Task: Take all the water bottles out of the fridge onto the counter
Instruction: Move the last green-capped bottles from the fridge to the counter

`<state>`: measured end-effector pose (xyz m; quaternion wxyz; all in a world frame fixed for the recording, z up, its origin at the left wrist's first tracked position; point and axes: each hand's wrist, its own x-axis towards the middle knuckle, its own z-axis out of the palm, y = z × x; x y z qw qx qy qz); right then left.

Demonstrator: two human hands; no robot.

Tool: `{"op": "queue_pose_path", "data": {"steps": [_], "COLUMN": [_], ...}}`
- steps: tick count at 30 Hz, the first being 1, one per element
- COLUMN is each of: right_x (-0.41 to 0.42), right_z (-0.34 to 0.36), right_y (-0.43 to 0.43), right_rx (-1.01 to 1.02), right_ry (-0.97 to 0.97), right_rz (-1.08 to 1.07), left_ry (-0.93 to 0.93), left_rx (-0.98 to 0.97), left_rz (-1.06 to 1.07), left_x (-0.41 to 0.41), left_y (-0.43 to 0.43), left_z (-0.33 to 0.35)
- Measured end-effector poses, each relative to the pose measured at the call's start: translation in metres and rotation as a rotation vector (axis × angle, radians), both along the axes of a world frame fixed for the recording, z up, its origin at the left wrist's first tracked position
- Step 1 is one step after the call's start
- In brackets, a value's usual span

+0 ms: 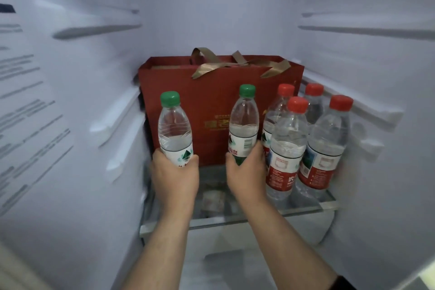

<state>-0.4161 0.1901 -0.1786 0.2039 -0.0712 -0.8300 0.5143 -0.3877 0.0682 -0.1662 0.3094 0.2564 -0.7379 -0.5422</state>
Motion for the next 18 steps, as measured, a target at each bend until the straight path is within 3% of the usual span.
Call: {"op": "queue_pose_path", "data": {"steps": [5,12,18], "right_x": [-0.011,0.006,0.037], "right_z": [0.008,0.021,0.020], "right_y": [-0.013,-0.019,-0.007], "right_rx": [-0.062,0.024,0.047], "right_ry": [-0.031,-0.092,-0.085], "right_rz": [0.034,0.229,0.196], "left_ry": [0.050,0.008,0.006], "left_rx": [-0.022,-0.015,-0.011], "left_rz": [0.022,0.005,-0.059], "left_x": [0.010,0.017,0.036], "left_y": [-0.014,-0.020,-0.014], "left_z": [-0.002,-0.003,-0.004]}}
